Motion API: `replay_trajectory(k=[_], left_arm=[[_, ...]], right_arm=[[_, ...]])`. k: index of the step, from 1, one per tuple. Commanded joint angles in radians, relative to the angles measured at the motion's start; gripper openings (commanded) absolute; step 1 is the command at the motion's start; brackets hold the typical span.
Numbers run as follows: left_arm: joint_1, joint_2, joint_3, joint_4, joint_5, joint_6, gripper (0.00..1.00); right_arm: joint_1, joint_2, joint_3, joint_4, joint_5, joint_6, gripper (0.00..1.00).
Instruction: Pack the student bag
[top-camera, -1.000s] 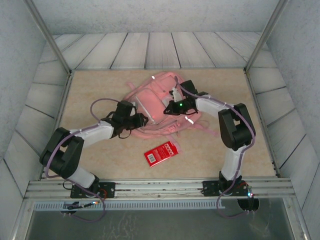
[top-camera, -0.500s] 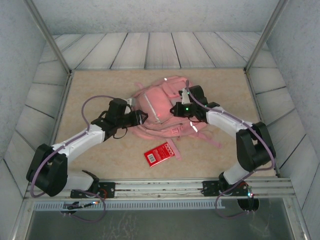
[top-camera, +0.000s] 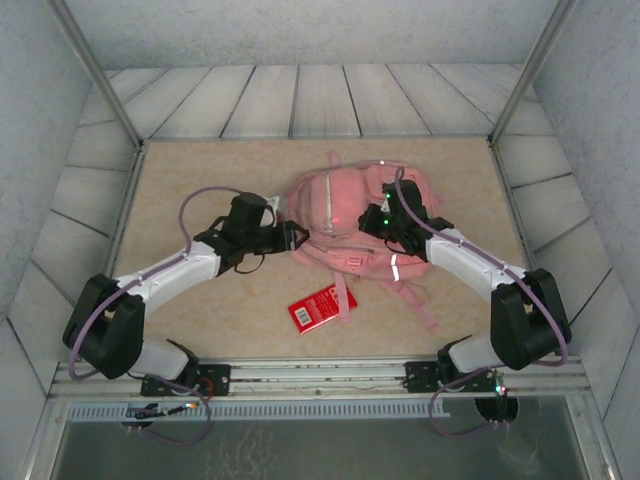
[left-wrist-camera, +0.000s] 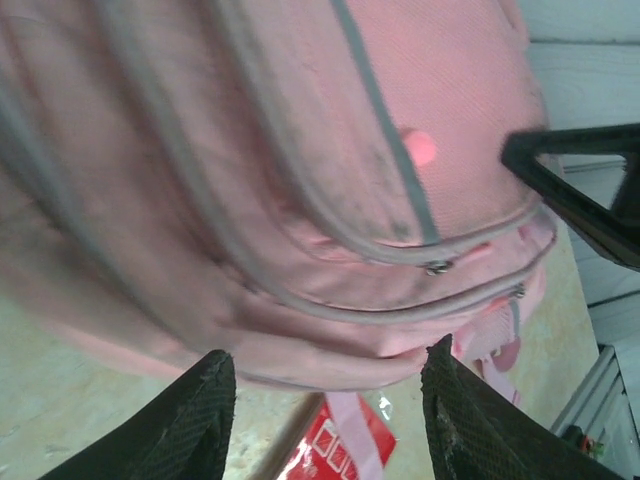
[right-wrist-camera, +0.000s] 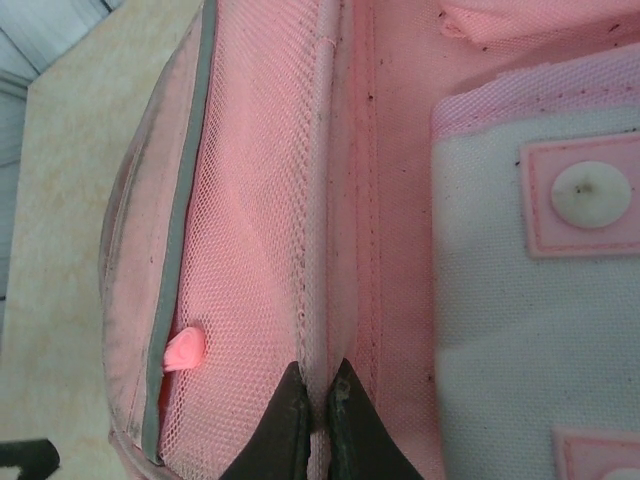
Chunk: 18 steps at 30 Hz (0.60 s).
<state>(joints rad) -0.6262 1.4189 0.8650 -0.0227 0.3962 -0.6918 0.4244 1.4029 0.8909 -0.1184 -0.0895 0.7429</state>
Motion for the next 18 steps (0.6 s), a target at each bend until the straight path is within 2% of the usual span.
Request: replay_trajectory(k=[1, 10, 18], left_arm=[[-0.056, 0.031, 0.094, -0.047, -0.033, 0.046, 0.51], [-0.215, 0.197, 0.271, -0.092, -0.225, 0.040, 0.48], [-0.272, 0.244, 0.344, -0.172, -0.365, 0.064, 0.49]], right_arm=[[-0.001, -0.024, 0.017, 0.138, 0.002, 0.068, 0.00], [-0.001, -0.042, -0.005, 0.187, -0.063, 0.170, 0.00], [-0.001, -0.090, -0.018, 0.227, -0.083, 0.293, 0.00]])
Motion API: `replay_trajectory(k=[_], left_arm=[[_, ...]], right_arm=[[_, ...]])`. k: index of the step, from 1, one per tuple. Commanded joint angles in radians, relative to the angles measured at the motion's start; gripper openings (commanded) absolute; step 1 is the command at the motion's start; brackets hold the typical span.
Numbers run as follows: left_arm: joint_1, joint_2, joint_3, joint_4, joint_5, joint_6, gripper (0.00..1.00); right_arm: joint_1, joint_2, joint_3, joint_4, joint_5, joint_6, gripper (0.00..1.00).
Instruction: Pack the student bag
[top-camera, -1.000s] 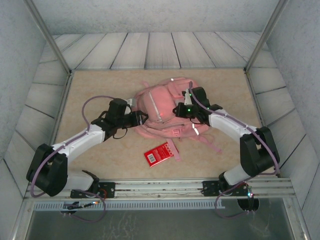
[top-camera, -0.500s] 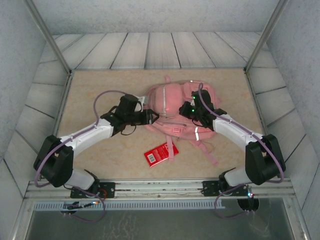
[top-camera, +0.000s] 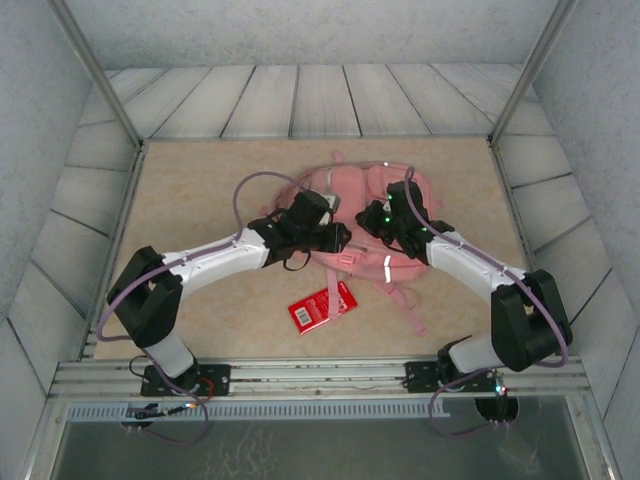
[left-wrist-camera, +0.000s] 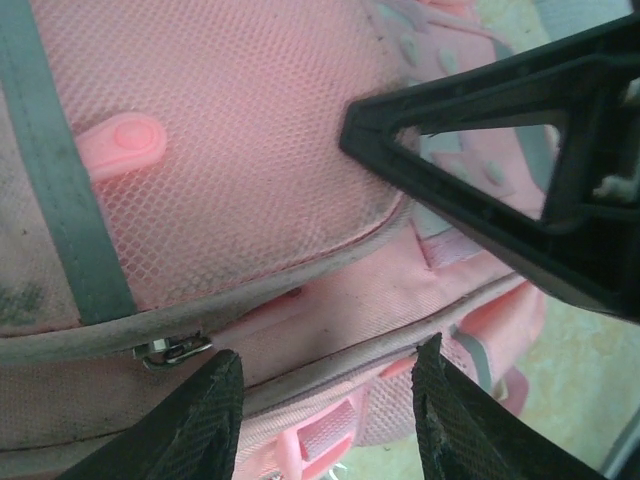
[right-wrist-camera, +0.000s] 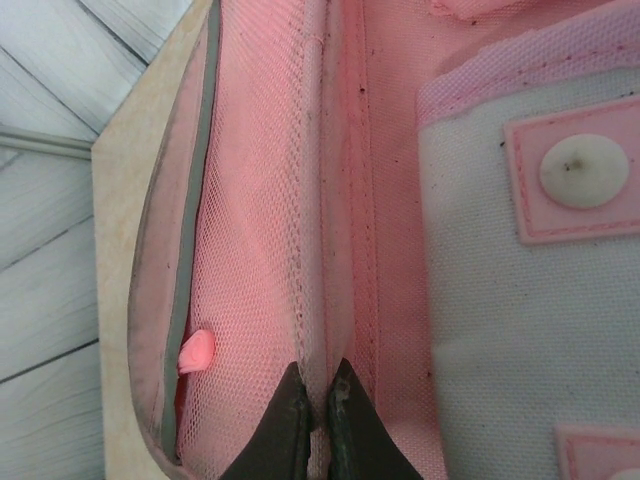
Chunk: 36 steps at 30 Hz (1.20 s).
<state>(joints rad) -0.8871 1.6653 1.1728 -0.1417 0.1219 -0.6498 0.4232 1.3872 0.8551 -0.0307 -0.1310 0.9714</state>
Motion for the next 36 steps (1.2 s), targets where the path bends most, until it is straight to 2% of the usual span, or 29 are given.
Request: replay_trajectory(k=[1, 7, 12, 22, 30, 36], left_arm=[[-0.011, -0.003, 0.038, -0.064, -0.106, 0.022, 0.49], [-0.012, -0.007, 0.040, -0.049, -0.161, 0.022, 0.54], [-0.011, 0.029, 0.083, -0.054, -0.194, 0.033, 0.55], [-0.004, 0.055, 0.087, -0.033, -0.267, 0.027, 0.40], [0.014, 0.059, 0.078, -0.007, -0.248, 0.011, 0.22], [0.041, 0.031, 0.043, -0.002, -0.178, 0.008, 0.14]], right_arm=[[0.001, -0.080, 0.021, 0.142, -0.046, 0.072, 0.00], [0.002, -0.098, 0.030, 0.150, -0.099, 0.107, 0.00], [0.009, -0.122, 0.011, 0.166, -0.124, 0.124, 0.00], [0.014, -0.157, -0.008, 0.178, -0.184, 0.138, 0.00], [0.020, -0.162, -0.032, 0.205, -0.208, 0.128, 0.00], [0.019, -0.147, -0.011, 0.169, -0.215, 0.060, 0.00]])
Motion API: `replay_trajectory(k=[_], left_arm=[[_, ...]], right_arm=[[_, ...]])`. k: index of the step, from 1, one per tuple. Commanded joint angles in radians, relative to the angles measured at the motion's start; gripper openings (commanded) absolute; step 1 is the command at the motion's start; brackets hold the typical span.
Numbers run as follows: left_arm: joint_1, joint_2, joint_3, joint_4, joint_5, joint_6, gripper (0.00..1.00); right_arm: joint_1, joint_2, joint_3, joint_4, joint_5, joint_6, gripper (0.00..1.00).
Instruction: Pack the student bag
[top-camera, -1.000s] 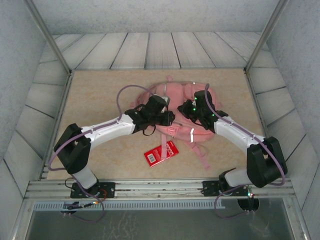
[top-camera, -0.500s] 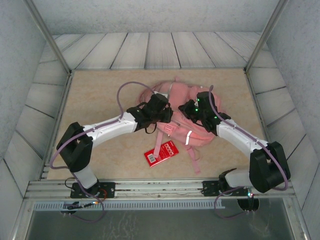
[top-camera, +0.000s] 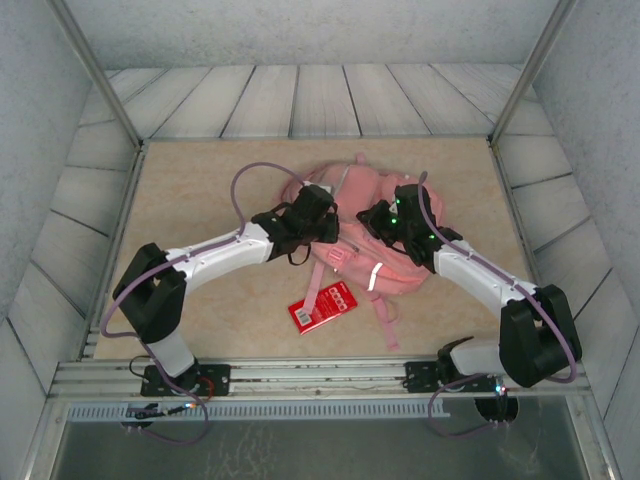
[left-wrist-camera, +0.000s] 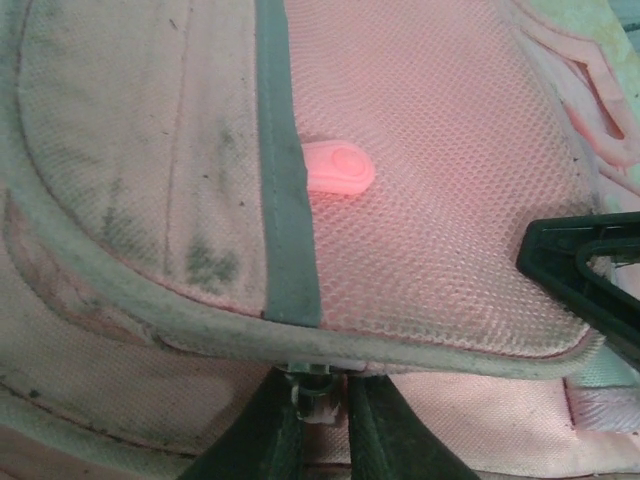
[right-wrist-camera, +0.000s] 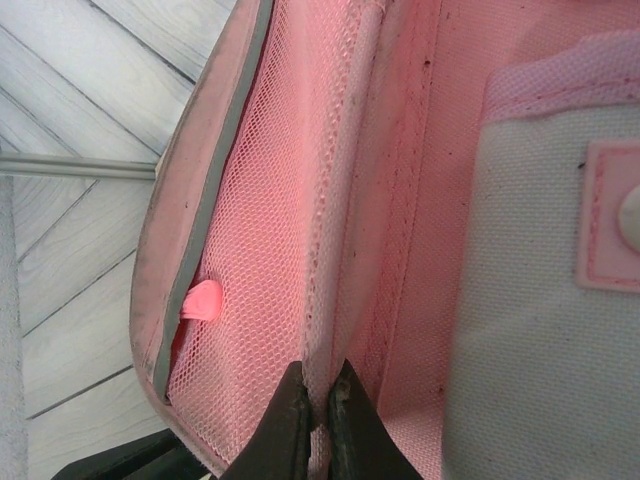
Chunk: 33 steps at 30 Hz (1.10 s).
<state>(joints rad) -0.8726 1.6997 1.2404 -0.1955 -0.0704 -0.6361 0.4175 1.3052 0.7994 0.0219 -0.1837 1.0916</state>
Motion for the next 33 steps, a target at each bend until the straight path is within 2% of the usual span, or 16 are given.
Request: replay_trajectory(k=[1, 5, 8, 18, 22, 28, 33], left_arm=[[0.032, -0.010, -0.033, 0.060, 0.034, -0.008, 0.12], [0.058, -0.049, -0.085, 0.106, 0.103, -0.023, 0.05], [0.077, -0.084, -0.115, 0.116, 0.144, -0.021, 0.00], [0.115, -0.272, -0.196, -0.059, 0.197, 0.097, 0.00], [0.119, -0.337, -0.240, -0.088, 0.236, 0.152, 0.00], [0.118, -0.395, -0.255, -0.206, 0.290, 0.247, 0.00], [0.107, -0.413, -0.311, -0.181, 0.411, 0.284, 0.00]], right_arm=[[0.025, -0.059, 0.053, 0.108, -0.168, -0.072, 0.00], [0.024, -0.030, 0.079, 0.086, -0.206, -0.127, 0.00], [0.023, 0.008, 0.145, -0.005, -0.244, -0.237, 0.00], [-0.051, 0.176, 0.381, -0.372, -0.349, -0.596, 0.00], [-0.058, 0.282, 0.491, -0.537, -0.318, -0.752, 0.00], [-0.093, 0.369, 0.529, -0.547, -0.307, -0.785, 0.00], [-0.103, 0.463, 0.595, -0.560, -0.303, -0.809, 0.00]])
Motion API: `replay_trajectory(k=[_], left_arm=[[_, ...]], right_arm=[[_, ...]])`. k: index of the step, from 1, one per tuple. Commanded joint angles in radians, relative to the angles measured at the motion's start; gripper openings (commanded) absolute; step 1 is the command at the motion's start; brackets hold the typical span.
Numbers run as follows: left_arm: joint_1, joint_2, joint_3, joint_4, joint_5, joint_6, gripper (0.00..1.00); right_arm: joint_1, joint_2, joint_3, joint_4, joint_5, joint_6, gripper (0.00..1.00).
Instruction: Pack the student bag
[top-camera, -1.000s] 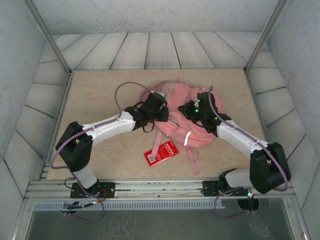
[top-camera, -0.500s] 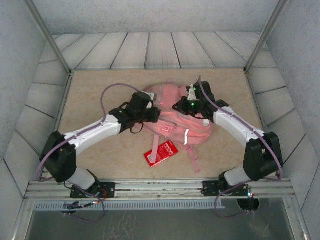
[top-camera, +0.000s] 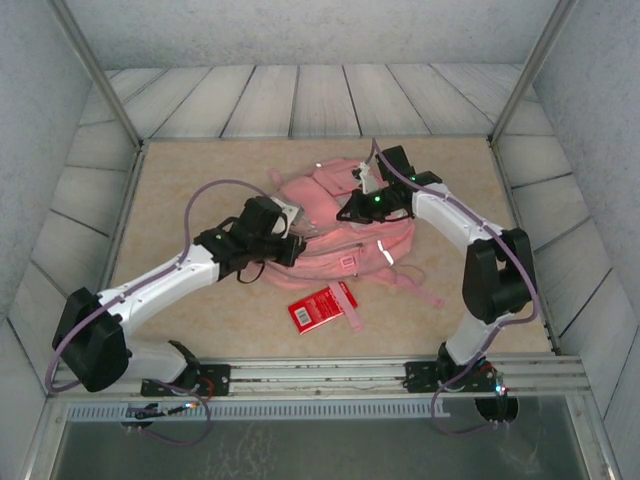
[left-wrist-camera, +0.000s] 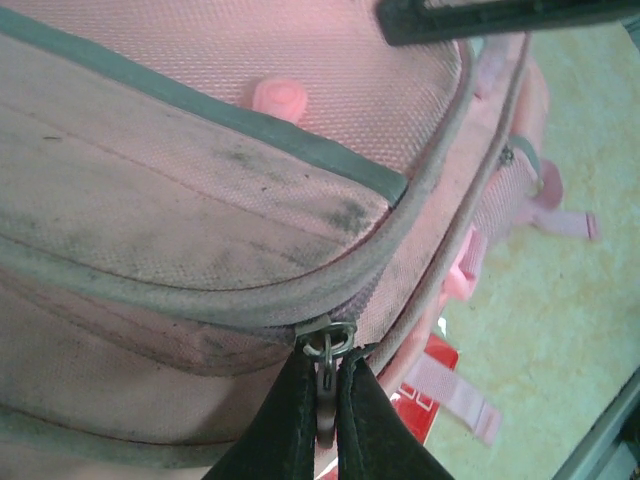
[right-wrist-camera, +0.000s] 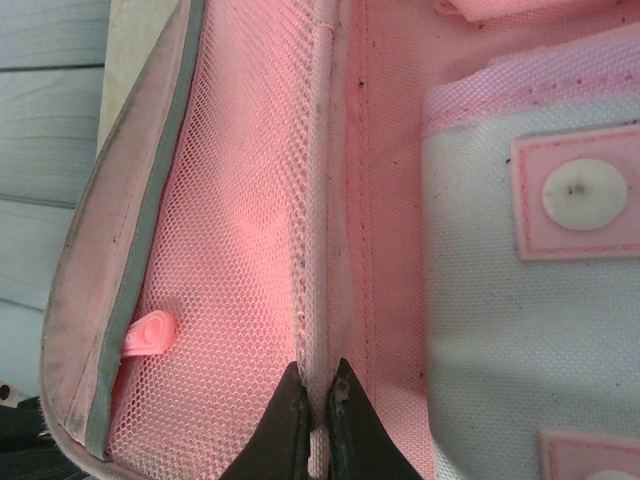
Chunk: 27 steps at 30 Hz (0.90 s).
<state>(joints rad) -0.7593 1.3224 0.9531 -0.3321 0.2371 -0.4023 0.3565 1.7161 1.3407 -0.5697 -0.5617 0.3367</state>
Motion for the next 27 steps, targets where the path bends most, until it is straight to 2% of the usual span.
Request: replay_trajectory(k=[1, 10, 11, 13, 15, 19, 23, 27], left_arm=[[-0.018, -0.034, -0.030, -0.035, 0.109, 0.048, 0.00], [-0.118, 0.059, -0.049, 0.187, 0.163, -0.010, 0.00], [-0.128, 0.079, -0.035, 0.200, 0.168, -0.009, 0.00], [-0.148, 0.124, 0.008, 0.208, 0.175, 0.000, 0.00], [-0.163, 0.165, 0.049, 0.217, 0.181, 0.008, 0.00], [-0.172, 0.221, 0.091, 0.271, 0.201, -0.009, 0.00], [-0.173, 0.249, 0.115, 0.304, 0.238, -0.008, 0.00], [-0.172, 0.272, 0.142, 0.290, 0.276, 0.015, 0.00]], right_arm=[[-0.044, 0.075, 0.072, 0.028, 0.075, -0.059, 0.00], [-0.043, 0.226, 0.209, 0.015, 0.058, -0.054, 0.02], [-0.044, 0.227, 0.216, 0.008, 0.035, -0.058, 0.05], [-0.044, 0.214, 0.220, -0.015, 0.009, -0.067, 0.23], [-0.044, 0.180, 0.204, -0.040, 0.032, -0.070, 0.35], [-0.044, 0.076, 0.141, -0.095, 0.095, -0.069, 0.50], [-0.044, -0.085, 0.004, -0.088, 0.144, -0.016, 0.64], [-0.044, -0.217, -0.128, -0.064, 0.159, 0.047, 0.67]])
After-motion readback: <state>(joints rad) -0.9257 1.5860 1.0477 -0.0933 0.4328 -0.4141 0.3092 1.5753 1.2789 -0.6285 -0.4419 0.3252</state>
